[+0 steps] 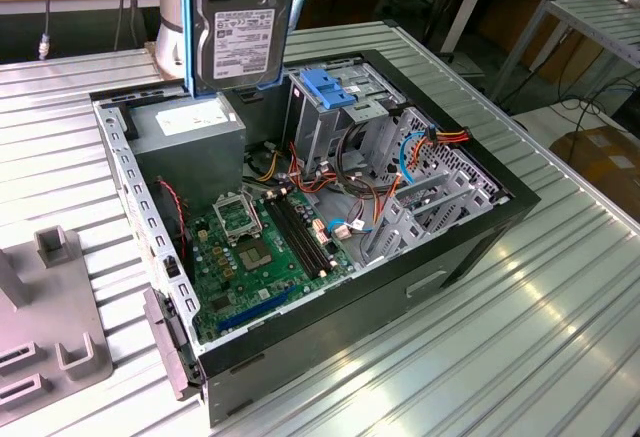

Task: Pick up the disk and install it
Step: 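Pick up the disk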

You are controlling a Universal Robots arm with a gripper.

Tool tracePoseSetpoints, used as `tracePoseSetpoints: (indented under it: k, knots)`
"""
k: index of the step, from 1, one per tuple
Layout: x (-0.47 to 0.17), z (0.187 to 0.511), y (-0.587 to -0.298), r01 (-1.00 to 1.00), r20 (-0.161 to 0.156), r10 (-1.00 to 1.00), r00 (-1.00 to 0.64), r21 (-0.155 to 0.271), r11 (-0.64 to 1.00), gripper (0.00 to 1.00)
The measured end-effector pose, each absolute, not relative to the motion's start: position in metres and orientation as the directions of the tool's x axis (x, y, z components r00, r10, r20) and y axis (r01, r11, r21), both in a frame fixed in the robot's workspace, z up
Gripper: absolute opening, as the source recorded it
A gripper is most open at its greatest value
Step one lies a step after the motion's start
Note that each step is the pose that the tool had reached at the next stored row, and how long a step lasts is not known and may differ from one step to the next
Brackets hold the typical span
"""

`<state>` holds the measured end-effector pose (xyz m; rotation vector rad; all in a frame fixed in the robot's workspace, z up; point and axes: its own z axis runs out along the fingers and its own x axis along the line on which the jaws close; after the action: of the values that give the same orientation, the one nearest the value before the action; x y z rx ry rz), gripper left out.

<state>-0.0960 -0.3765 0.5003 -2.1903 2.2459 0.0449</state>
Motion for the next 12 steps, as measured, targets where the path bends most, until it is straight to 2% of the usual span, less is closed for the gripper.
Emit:
tracePoseSetpoints:
  k: [12]
  knots:
    - [-0.072,0.499,-0.387,-1.000,-0.023,-0.999,-0.026,0.018,0.025,0.37]
